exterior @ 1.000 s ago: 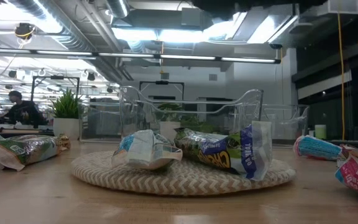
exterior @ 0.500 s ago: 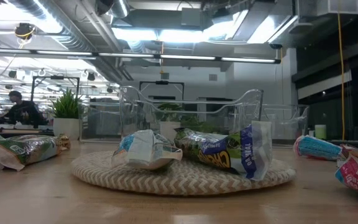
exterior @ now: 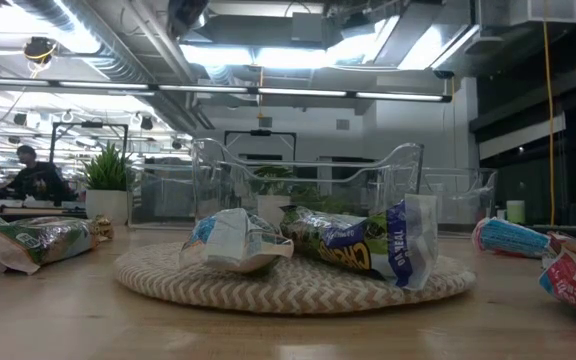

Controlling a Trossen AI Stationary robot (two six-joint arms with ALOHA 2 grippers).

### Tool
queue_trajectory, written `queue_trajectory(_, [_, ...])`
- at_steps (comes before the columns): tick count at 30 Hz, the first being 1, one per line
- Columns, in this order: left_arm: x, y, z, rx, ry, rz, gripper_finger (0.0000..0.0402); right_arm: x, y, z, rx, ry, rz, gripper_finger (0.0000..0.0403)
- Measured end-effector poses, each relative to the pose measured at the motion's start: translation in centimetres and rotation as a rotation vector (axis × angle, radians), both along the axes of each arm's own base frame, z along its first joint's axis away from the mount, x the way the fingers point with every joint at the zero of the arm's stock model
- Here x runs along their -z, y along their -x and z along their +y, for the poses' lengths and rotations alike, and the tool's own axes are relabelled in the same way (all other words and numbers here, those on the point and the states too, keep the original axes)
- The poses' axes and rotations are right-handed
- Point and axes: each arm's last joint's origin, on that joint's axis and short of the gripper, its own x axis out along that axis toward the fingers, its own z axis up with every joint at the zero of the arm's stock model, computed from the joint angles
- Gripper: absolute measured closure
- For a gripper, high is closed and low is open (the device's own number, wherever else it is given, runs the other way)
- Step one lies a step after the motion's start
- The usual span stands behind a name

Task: Pick and place Granola Bars by type
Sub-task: Put the blue granola bar into the top right transparent bin

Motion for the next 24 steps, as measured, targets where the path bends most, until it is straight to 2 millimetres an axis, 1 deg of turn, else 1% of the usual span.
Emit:
queue_trajectory(4, [-0.2,-0.4,0.4,0.0,0.023,-0.019,0.04,-0.1,0.0,0.1,-0.006,0.0,-0.006,0.0049])
queue_trajectory(8, [-0.5,-0.7,0.5,0.037,0.028,-0.042,0.04,-0.1,0.0,0.1,-0.018,0.0,-0.006,0.008])
queue_trajectory(15, [-0.5,-0.9,0.7,0.042,0.036,-0.04,0.04,0.0,0.0,0.1,-0.026,-0.001,-0.005,0.0158])
queue_trajectory(24, [0.3,-1.5,0.3,0.054,0.046,-0.007,0.04,0.0,0.0,0.1,-0.027,0.002,-0.004,0.0258])
